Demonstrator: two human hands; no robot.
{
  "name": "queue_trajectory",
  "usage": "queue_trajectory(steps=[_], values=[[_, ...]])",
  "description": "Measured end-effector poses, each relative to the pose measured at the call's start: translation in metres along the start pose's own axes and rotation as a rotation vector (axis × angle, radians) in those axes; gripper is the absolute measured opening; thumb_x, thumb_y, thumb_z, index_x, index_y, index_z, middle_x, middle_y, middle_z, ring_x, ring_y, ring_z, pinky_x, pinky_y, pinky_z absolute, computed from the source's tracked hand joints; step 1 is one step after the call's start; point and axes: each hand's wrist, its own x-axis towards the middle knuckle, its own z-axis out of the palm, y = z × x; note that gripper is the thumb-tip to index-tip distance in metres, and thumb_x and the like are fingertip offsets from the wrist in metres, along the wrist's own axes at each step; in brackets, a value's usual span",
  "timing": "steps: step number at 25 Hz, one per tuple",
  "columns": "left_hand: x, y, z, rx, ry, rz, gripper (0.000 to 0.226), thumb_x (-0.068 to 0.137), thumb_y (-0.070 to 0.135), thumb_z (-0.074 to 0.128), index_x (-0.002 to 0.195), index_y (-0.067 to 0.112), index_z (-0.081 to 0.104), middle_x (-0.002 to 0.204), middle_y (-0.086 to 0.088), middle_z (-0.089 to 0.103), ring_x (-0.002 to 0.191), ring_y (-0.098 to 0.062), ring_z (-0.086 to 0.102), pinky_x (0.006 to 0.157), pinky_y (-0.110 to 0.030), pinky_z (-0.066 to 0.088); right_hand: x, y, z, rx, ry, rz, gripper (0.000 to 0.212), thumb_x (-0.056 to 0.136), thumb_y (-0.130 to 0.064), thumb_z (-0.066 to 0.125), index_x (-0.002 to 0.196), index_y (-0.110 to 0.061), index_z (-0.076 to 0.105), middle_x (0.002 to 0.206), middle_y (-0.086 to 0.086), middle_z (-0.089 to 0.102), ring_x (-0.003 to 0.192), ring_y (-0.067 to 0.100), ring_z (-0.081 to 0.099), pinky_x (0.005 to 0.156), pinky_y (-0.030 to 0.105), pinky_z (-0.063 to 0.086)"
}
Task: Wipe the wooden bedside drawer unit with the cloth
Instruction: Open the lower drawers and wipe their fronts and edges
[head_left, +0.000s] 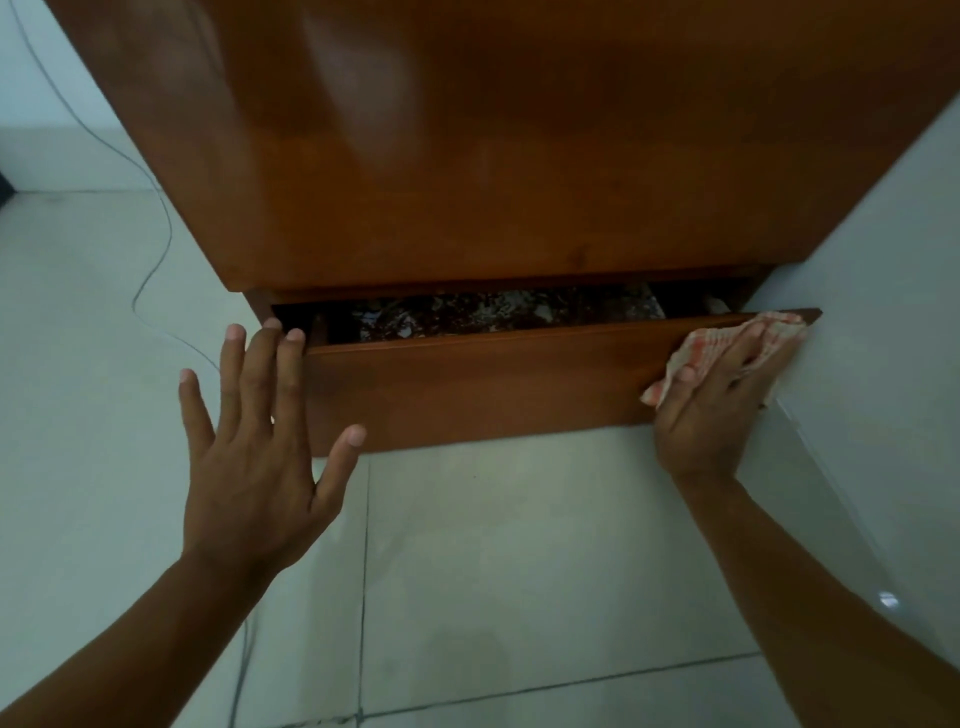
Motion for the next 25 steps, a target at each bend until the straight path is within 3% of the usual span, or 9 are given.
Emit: queue_trajectory(steps=[5, 9, 11, 13, 15, 17, 21, 23, 25], values=[[0.000, 0.005, 0.000, 0.000, 0.021, -0.026, 0.085, 0.097, 0.061, 0.032, 0.161, 0.007, 0.015, 0.169, -0.014, 0.011, 0.157, -0.031, 0.001, 0.121, -0.066, 0.009, -0.026, -0.057, -0.009, 0.272, 0.078, 0.186, 0.059, 0.111, -0.012, 0.037, 0.160, 0.008, 0.011, 0.166, 0.036, 0.003, 0.157, 0.047, 0.007, 0.130, 0.042, 0.015], [-0.001, 0.005, 0.003, -0.011, 0.032, -0.026, 0.084, 0.098, 0.062, 0.030, 0.161, 0.009, 0.015, 0.169, -0.014, 0.012, 0.157, -0.030, 0.001, 0.121, -0.066, 0.008, -0.097, -0.168, 0.012, 0.486, -0.083, 0.153, 0.062, 0.109, -0.014, 0.039, 0.162, -0.002, 0.010, 0.169, 0.027, -0.011, 0.159, 0.038, -0.008, 0.128, 0.030, 0.010], [-0.001, 0.003, 0.004, -0.018, 0.033, -0.022, 0.083, 0.098, 0.063, 0.028, 0.161, 0.010, 0.014, 0.169, -0.013, 0.013, 0.157, -0.029, 0.001, 0.121, -0.066, 0.007, -0.128, -0.213, 0.024, 0.531, -0.166, 0.104, 0.065, 0.108, -0.015, 0.043, 0.163, -0.008, 0.010, 0.170, 0.017, -0.018, 0.160, 0.034, -0.012, 0.128, 0.032, 0.015], [0.000, 0.002, 0.006, -0.011, 0.034, -0.027, 0.083, 0.098, 0.064, 0.026, 0.162, 0.012, 0.014, 0.169, -0.012, 0.013, 0.158, -0.028, 0.000, 0.121, -0.066, 0.006, -0.144, -0.231, 0.033, 0.491, -0.211, 0.053, 0.067, 0.109, -0.018, 0.042, 0.164, -0.010, 0.005, 0.171, 0.013, -0.019, 0.159, 0.038, -0.009, 0.129, 0.049, 0.019], [0.000, 0.001, 0.006, -0.010, 0.040, -0.032, 0.083, 0.098, 0.064, 0.025, 0.161, 0.012, 0.015, 0.169, -0.011, 0.014, 0.158, -0.028, 0.001, 0.121, -0.066, 0.006, -0.141, -0.222, 0.038, 0.405, -0.198, 0.000, 0.066, 0.111, -0.027, 0.034, 0.165, -0.018, -0.003, 0.171, 0.012, -0.016, 0.158, 0.044, -0.005, 0.126, 0.061, 0.017], [0.000, 0.002, 0.006, -0.017, 0.046, -0.032, 0.082, 0.098, 0.064, 0.024, 0.161, 0.011, 0.016, 0.169, -0.012, 0.016, 0.158, -0.029, 0.002, 0.121, -0.066, 0.007, -0.124, -0.193, 0.043, 0.351, -0.153, -0.049, 0.062, 0.112, -0.036, 0.025, 0.165, -0.023, -0.002, 0.171, 0.014, -0.011, 0.157, 0.048, -0.002, 0.125, 0.063, 0.015], [0.000, 0.005, 0.007, -0.013, 0.061, -0.035, 0.081, 0.099, 0.060, 0.028, 0.161, 0.009, 0.017, 0.168, -0.014, 0.017, 0.158, -0.029, 0.002, 0.120, -0.067, 0.009, -0.081, -0.115, 0.037, 0.268, -0.054, -0.026, 0.061, 0.111, -0.031, 0.028, 0.161, -0.002, 0.009, 0.162, 0.042, -0.002, 0.151, 0.059, 0.000, 0.125, 0.063, 0.013], [-0.001, 0.006, 0.006, -0.012, 0.056, -0.042, 0.081, 0.099, 0.060, 0.028, 0.161, 0.009, 0.016, 0.168, -0.014, 0.016, 0.158, -0.028, 0.001, 0.120, -0.067, 0.009, -0.057, -0.082, 0.027, 0.204, -0.004, -0.010, 0.060, 0.110, -0.021, 0.032, 0.158, 0.009, 0.012, 0.159, 0.048, 0.001, 0.150, 0.062, 0.000, 0.128, 0.058, 0.006], [-0.001, 0.007, 0.005, -0.013, 0.049, -0.050, 0.081, 0.099, 0.061, 0.027, 0.161, 0.010, 0.015, 0.169, -0.013, 0.015, 0.158, -0.028, 0.001, 0.120, -0.067, 0.009, -0.032, -0.058, 0.015, 0.189, 0.045, 0.002, 0.059, 0.107, -0.009, 0.033, 0.156, 0.013, 0.010, 0.158, 0.049, 0.001, 0.151, 0.061, 0.003, 0.127, 0.062, 0.010]])
